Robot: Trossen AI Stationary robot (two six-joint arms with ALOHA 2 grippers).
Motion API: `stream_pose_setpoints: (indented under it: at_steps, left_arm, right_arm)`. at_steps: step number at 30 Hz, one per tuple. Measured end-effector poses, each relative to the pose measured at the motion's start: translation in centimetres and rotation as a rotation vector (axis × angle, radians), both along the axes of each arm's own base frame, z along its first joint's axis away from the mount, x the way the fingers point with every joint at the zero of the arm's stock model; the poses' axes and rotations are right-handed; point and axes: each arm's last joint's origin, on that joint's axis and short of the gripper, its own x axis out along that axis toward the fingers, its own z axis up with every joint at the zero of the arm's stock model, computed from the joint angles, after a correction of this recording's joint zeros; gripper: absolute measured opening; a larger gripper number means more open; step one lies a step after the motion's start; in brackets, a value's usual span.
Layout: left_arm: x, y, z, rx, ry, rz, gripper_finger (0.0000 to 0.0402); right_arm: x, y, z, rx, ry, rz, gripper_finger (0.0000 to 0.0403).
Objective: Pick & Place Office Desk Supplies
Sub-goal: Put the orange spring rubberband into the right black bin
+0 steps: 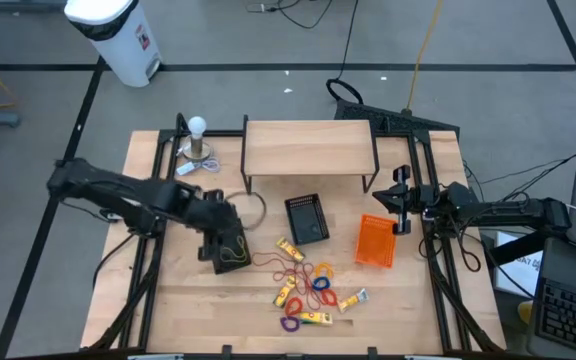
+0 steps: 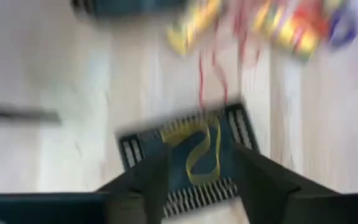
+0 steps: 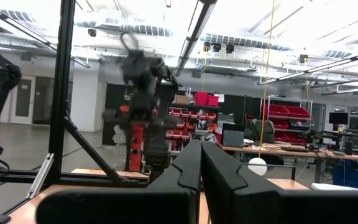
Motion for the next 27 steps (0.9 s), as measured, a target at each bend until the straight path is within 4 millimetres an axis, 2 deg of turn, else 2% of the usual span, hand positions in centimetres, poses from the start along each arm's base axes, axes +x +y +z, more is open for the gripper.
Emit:
stream_pose_setpoints:
  at_steps: [3,6,8,14,19,23,27]
  left_arm:
    - [-1.5,0.8,1.5,0.031,-0.189,-0.056,0.0092]
    - [-3.3,1.5,2.0,0.082,-0.359,-0.068,0.0028]
    - [-4.6,2.1,2.0,0.116,-0.476,-0.042,0.0009]
    - [-7.8,3.9,1.1,0.174,-0.834,0.082,0.0012]
    - [-8.7,4.8,-1.1,0.207,-1.068,0.117,0.0005]
    - [-8.5,5.4,-3.6,0.259,-1.074,0.122,0.0003]
    - [-8.5,6.0,-5.1,0.225,-1.069,0.067,0.0002]
  right_arm:
    - [0.0,0.0,0.0,-0.009,0.0,-0.003,0.0004]
    - [0.0,0.0,0.0,-0.041,0.001,-0.016,0.0004]
    - [0.0,0.0,0.0,-0.044,0.002,-0.017,0.0004]
    - [0.0,0.0,-0.1,-0.061,0.01,-0.024,0.0004]
    - [0.1,0.0,-0.2,-0.109,0.027,-0.045,0.0004]
    - [0.2,0.0,-0.4,-0.088,0.051,-0.037,0.0004]
    - [0.2,0.0,-0.5,-0.03,0.054,-0.016,0.0004]
